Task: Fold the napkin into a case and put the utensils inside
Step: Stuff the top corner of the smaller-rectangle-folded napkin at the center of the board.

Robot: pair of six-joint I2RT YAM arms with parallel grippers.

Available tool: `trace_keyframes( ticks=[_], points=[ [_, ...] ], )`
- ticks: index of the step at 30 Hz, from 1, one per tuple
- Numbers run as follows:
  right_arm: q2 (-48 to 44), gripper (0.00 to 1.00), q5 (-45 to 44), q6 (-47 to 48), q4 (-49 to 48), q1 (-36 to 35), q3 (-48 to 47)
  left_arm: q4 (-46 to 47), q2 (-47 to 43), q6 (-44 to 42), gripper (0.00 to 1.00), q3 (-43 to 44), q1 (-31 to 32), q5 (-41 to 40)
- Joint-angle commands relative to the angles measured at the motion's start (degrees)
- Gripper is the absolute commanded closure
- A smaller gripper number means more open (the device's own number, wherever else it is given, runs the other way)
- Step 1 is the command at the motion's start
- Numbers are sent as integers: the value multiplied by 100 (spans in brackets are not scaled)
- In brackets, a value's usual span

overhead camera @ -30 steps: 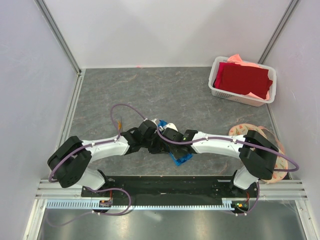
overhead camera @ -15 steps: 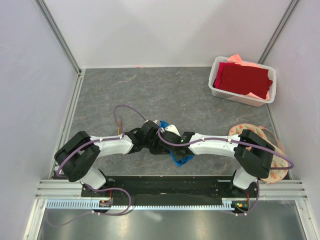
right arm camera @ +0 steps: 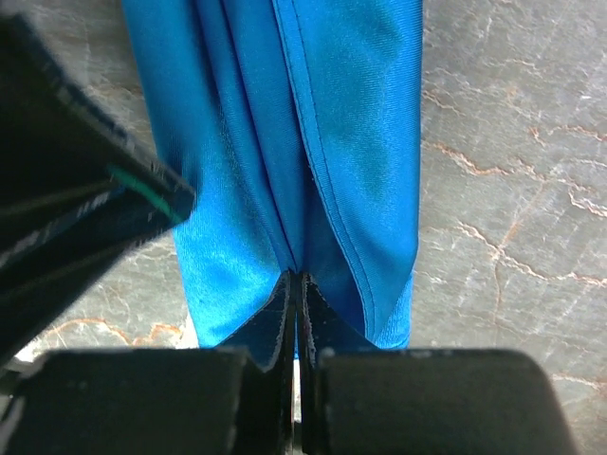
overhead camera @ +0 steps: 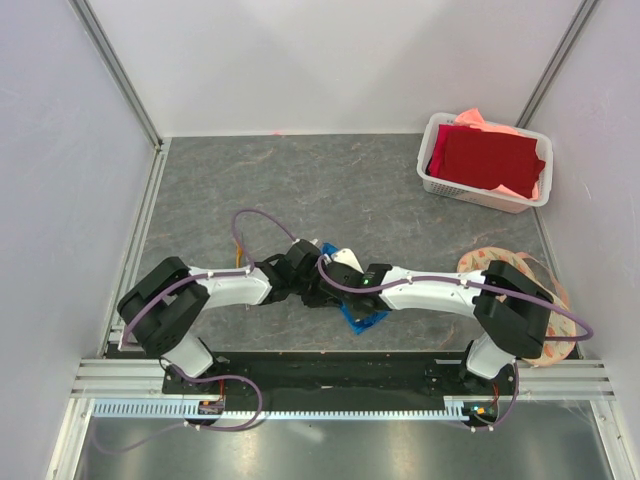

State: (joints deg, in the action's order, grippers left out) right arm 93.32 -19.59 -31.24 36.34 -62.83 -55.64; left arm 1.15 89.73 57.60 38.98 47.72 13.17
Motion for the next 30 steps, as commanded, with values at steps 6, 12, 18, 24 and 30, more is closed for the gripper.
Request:
trace_keyframes(
  ticks=[6, 12, 18, 24, 30],
  points=[
    [-376, 100, 113, 84, 119, -116, -439, 307, 440, 181, 90, 22, 97, 10],
    [-359, 100, 465, 13, 58, -133, -457, 307, 440, 181, 90, 39, 149, -25],
    [-244, 100, 606, -127, -127, -125, -395, 307, 431, 207, 91, 48, 246, -42],
    [-130, 100, 632, -286, -267, -124, -544, 316, 387, 278, 91, 39, 351, -69],
    [-59, 100, 755, -365, -347, -124, -580, 316, 352, 304, 92, 74, 475, -95]
  ],
)
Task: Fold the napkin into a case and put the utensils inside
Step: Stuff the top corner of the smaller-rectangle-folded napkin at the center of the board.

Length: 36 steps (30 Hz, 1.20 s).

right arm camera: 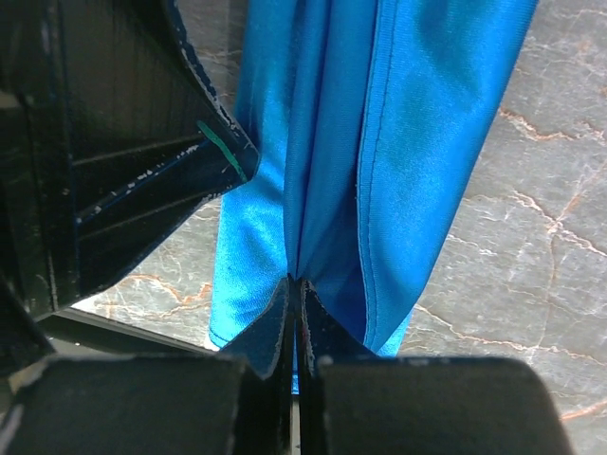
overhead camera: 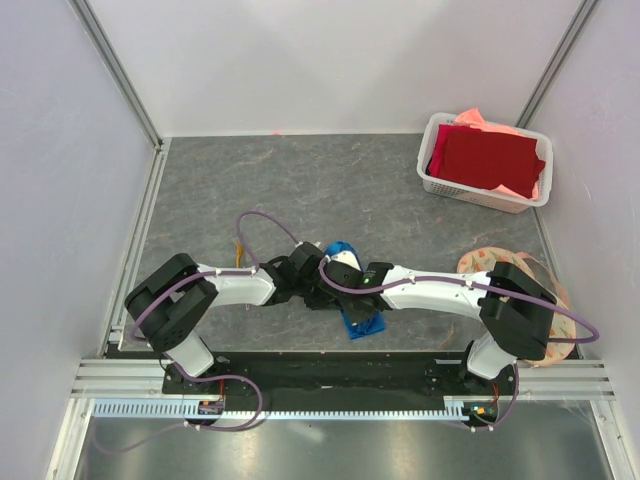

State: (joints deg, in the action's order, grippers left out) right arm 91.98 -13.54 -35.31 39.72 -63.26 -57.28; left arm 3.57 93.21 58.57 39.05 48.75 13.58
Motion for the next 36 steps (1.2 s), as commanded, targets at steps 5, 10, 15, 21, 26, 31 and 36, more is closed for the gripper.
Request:
trace_keyframes(
  ticks=[5, 10, 15, 21, 26, 31, 36],
  points=[
    [56, 100, 194, -63, -817, -81, -320, 108, 48, 261, 92, 68, 460, -146],
    [240, 100, 273, -160, -1141, -90, -214, 161, 101, 322, 92, 68, 539, -163],
    [478, 100, 343, -266, -1669, -81, 278, 170, 5, 331, 92, -11, 539, -207],
    [312, 93, 343, -266, -1661, -89, 349, 91, -136, 217, 92, -38, 548, -189],
    [-75, 74, 326, -196, -1213, -81, 147, -243, -443, -64, 91, 85, 539, -312],
    [-672, 62, 300, -204, -897, -81, -55, -515, -593, -179, 90, 138, 521, -400],
    [-1085, 57, 80, -248, -519, -63, -222, -559, -681, -196, 90, 156, 521, -400]
  ],
)
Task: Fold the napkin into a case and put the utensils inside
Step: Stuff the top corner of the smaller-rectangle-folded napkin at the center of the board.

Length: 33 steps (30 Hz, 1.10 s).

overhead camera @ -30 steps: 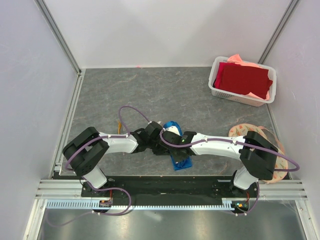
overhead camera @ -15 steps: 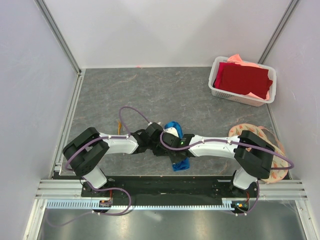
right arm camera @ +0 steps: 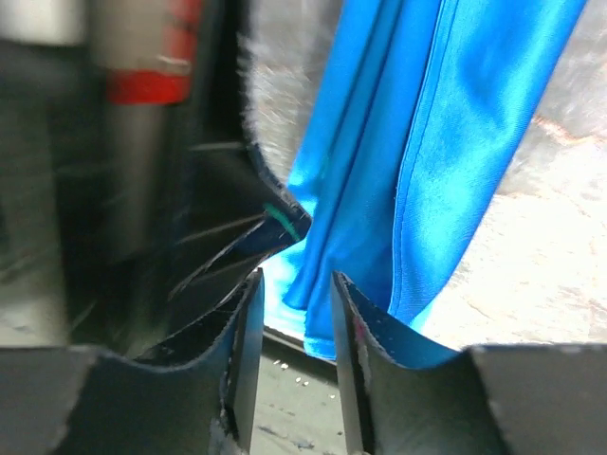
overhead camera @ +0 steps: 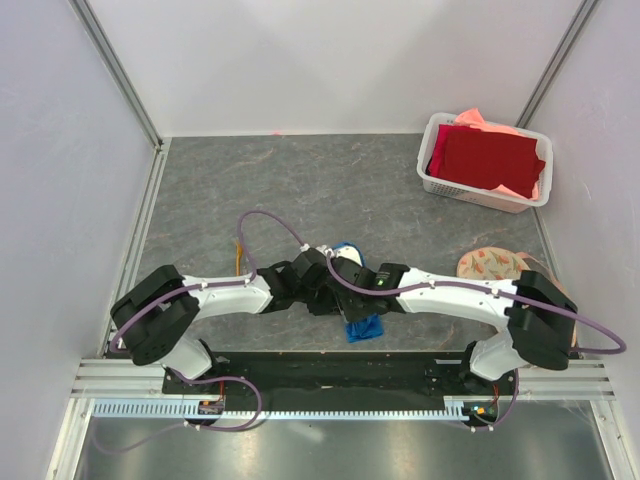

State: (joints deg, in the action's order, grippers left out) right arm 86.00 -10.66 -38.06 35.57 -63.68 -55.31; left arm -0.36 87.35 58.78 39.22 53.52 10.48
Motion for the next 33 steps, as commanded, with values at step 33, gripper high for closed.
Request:
trace_keyframes(
  ticks=[33],
  points=[
    [-145, 68, -490, 150, -182, 409, 433, 185, 335, -104, 91, 182, 45, 191]
  ],
)
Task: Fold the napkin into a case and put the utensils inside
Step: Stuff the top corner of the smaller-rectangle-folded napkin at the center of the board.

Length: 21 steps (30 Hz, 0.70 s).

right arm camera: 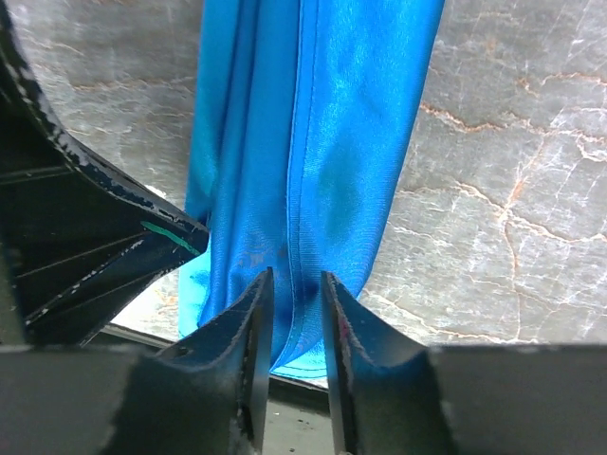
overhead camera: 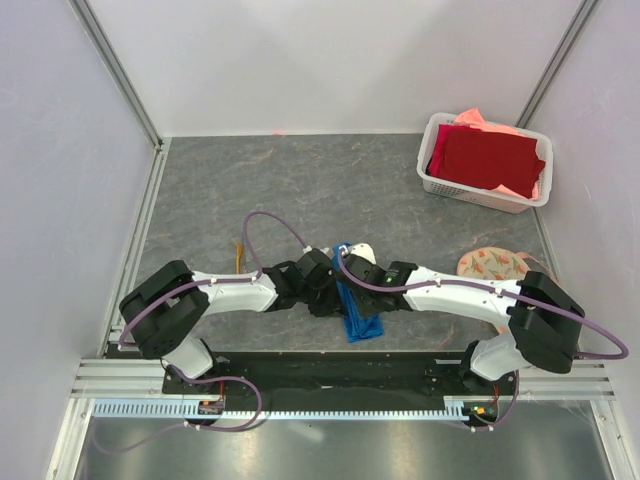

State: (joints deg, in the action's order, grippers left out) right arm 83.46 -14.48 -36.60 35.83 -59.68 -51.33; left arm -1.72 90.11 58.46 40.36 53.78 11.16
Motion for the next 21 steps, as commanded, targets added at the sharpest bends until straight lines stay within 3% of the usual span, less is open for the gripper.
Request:
trace_keyframes(
  ticks=[1, 9, 21],
  points=[
    [144, 71, -134, 4, -217, 0, 18, 330, 68, -71, 91, 69, 19, 132],
    [346, 89, -3, -84, -436, -9, -228, 470, 174, 8, 91, -10, 27, 167],
    [469, 94, 200, -506, -876, -9, -44, 673, 210, 122, 93, -212, 115, 132]
  ],
)
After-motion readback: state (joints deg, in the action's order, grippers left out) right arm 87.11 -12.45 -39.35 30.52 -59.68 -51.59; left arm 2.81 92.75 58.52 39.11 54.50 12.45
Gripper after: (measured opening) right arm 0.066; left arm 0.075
